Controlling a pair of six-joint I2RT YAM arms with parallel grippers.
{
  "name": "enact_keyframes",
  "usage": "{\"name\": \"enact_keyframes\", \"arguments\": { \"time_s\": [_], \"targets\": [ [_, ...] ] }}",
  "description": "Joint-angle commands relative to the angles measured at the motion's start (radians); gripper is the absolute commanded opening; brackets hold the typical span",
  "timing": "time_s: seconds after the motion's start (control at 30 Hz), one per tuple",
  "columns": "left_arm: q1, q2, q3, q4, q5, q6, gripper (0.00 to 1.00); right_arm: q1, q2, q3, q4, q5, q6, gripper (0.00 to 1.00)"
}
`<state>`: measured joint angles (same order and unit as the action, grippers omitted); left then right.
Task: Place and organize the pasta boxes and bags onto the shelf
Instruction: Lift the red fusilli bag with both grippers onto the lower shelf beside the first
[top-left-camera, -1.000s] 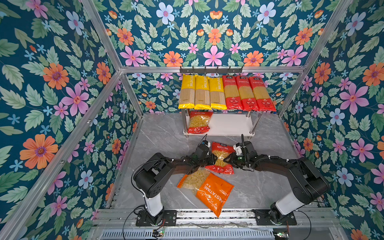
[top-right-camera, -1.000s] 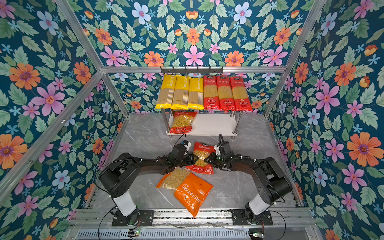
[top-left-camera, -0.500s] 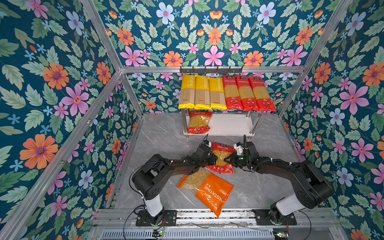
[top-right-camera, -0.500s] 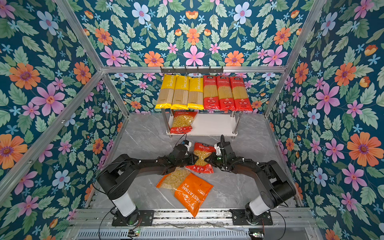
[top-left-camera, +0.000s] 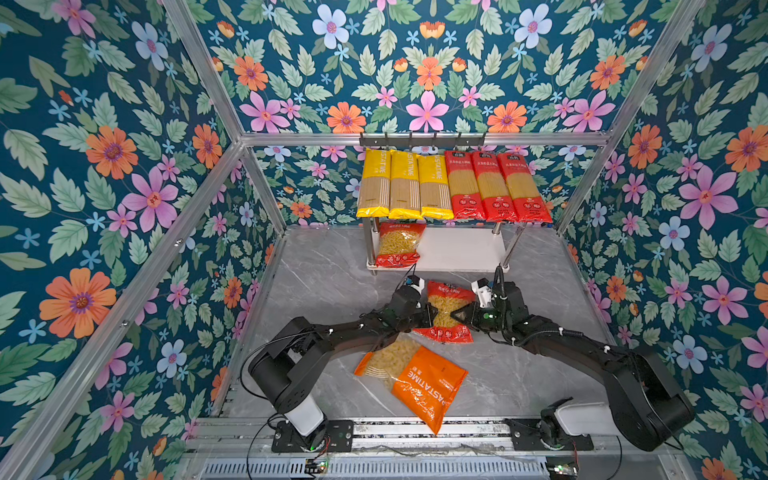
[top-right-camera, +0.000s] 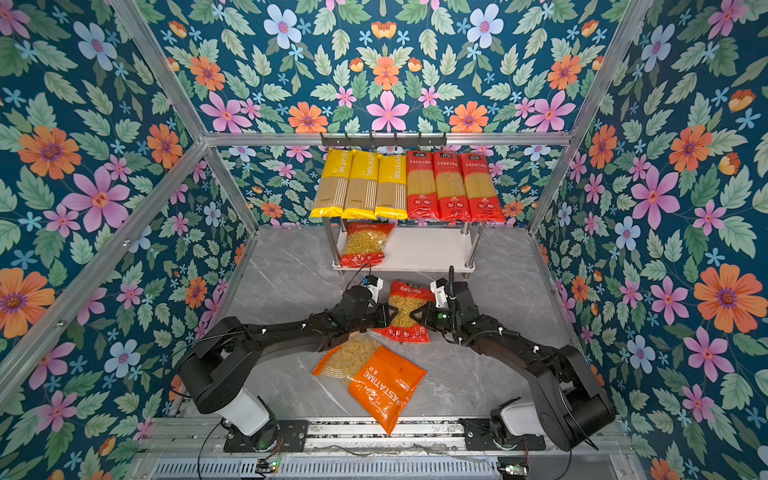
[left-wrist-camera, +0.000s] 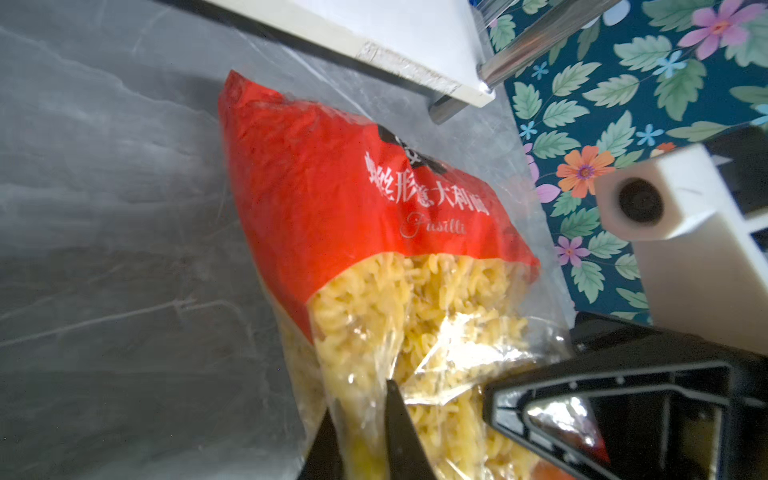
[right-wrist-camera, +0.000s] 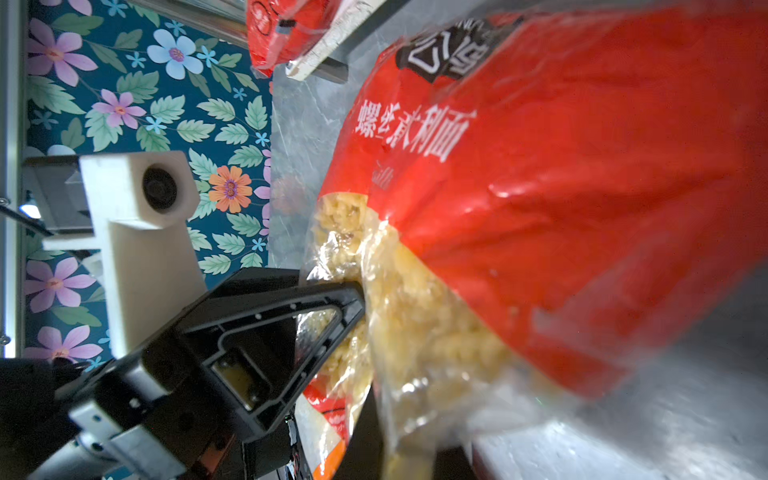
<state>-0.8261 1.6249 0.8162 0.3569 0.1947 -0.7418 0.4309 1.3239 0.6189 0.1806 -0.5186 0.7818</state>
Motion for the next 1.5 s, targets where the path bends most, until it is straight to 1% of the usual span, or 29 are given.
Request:
{"name": "enact_keyframes", "arguments": {
  "time_s": [0.0, 0.1, 0.2, 0.37, 0.43, 0.5, 0.6, 0.67, 0.77, 0.9, 1.0, 1.1, 1.23, 1.33, 1.4, 1.47],
  "targets": [
    [-0.004, -0.026, 0.02, 0.037, 0.009, 0.051, 0.08, -0.001, -0.049, 0.035, 0.053, -0.006, -0.055, 0.0],
    [0.003, -0.019, 0.088, 0.029, -0.024, 0.13, 0.07, -0.023, -0.05, 0.096, 0.038, 0.022, -0.091, 0.0],
    [0.026, 0.026, 0.191, 0.005, -0.061, 0.242, 0.07, -0.064, 0.01, 0.18, 0.064, 0.037, -0.12, 0.0],
    [0.084, 0.127, 0.301, 0.106, -0.113, 0.344, 0.06, -0.076, 0.168, 0.288, 0.231, 0.118, -0.188, 0.0],
    [0.094, 0.171, 0.342, 0.129, -0.156, 0.384, 0.06, -0.076, 0.238, 0.332, 0.296, 0.153, -0.222, 0.0],
    [0.095, 0.214, 0.374, 0.173, -0.184, 0.448, 0.06, -0.08, 0.309, 0.372, 0.358, 0.194, -0.254, 0.0],
    [0.105, 0.279, 0.445, 0.185, -0.218, 0.486, 0.06, -0.092, 0.422, 0.424, 0.448, 0.241, -0.262, 0.0],
    [0.12, 0.326, 0.489, 0.183, -0.239, 0.49, 0.06, -0.104, 0.484, 0.464, 0.486, 0.26, -0.261, 0.0],
    [0.15, 0.398, 0.545, 0.166, -0.253, 0.466, 0.06, -0.127, 0.57, 0.544, 0.456, 0.268, -0.25, 0.0],
    [0.176, 0.476, 0.617, 0.139, -0.242, 0.418, 0.06, -0.148, 0.624, 0.612, 0.369, 0.247, -0.233, 0.21],
    [0.179, 0.508, 0.658, 0.116, -0.252, 0.405, 0.05, -0.149, 0.598, 0.615, 0.259, 0.267, -0.247, 0.34],
    [0.183, 0.535, 0.704, 0.079, -0.254, 0.394, 0.05, -0.151, 0.561, 0.586, 0.205, 0.284, -0.255, 0.44],
    [0.19, 0.57, 0.749, 0.045, -0.267, 0.372, 0.06, -0.17, 0.506, 0.52, 0.181, 0.255, -0.2, 0.47],
    [0.188, 0.591, 0.799, -0.022, -0.279, 0.38, 0.1, -0.17, 0.46, 0.446, 0.208, 0.239, -0.174, 0.48],
    [0.188, 0.578, 0.797, -0.048, -0.3, 0.386, 0.15, -0.17, 0.445, 0.42, 0.198, 0.235, -0.172, 0.48],
    [0.188, 0.559, 0.783, -0.049, -0.3, 0.396, 0.25, -0.17, 0.446, 0.426, 0.169, 0.226, -0.179, 0.49]
  ]
}}
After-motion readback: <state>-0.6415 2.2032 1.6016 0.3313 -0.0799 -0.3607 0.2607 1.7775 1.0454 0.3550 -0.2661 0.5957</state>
